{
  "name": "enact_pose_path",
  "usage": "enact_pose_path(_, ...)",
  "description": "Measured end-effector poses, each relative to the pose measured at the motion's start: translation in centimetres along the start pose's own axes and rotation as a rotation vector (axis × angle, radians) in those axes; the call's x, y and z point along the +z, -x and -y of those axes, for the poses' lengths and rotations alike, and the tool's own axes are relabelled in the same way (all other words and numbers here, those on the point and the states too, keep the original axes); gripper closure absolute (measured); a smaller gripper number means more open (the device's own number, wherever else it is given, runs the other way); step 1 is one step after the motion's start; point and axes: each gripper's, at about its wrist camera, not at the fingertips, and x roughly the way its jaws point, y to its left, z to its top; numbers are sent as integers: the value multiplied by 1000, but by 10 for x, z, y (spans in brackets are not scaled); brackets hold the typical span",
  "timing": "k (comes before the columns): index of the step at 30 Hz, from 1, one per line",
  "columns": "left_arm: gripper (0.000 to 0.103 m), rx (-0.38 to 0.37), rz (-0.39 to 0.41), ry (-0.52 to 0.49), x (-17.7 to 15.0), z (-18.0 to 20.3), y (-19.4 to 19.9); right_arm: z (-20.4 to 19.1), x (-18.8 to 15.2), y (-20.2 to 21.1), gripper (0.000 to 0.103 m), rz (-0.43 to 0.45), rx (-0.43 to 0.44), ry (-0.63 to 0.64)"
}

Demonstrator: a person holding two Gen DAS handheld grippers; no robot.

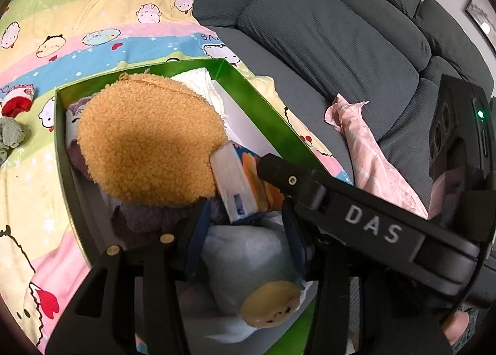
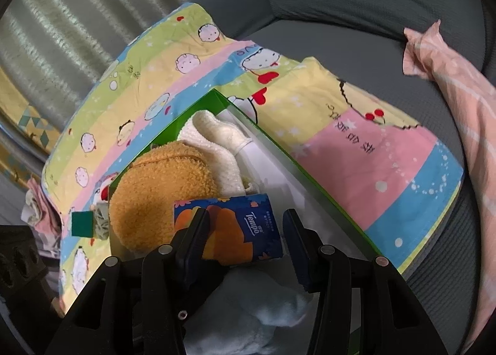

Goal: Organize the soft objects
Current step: 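Lower the tissue pack into the green-rimmed box and open the right gripper, then move the right gripper back to the bed and grasp the green-yellow sponge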

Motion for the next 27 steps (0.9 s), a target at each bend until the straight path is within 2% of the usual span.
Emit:
enact_pose_path(2,55,-4,7,-1,-2,0,5,-2,0,3,44,14,-26,8)
enact_pose_path(3,53,-9,12,0,-3,0,8,-2,0,5,32,25,-39,9)
enact_pose_path(4,46,-12,15,0,-3,0,11,-3,0,9,23,40,-49,11)
enact_pose_path(5,35,-14,23,-4,-5,0,16,-3,0,12,22,53,-47,13)
enact_pose_path(7,27,-6,44,-11,-7,1,25,-5,0,20,21,82,-27,14)
enact_pose_path(10,26,7,83,-14,-10,-1,44,-9,-1,31,14,119,-15,19)
enact_pose_path(14,12,6,120,19,-14,-10,66,-22,-3,45,13,169,-41,69)
enact_pose_path(18,8,21,175,56,-24,-27,95,-34,-5,57,7,212,-29,97)
enact_pose_path(21,5,73,213,70,-34,-43,117,-47,-9,64,5,243,-45,136)
enact_pose_path(27,5,246,272,128,-62,-97,160,-74,-18,67,5,258,-37,204)
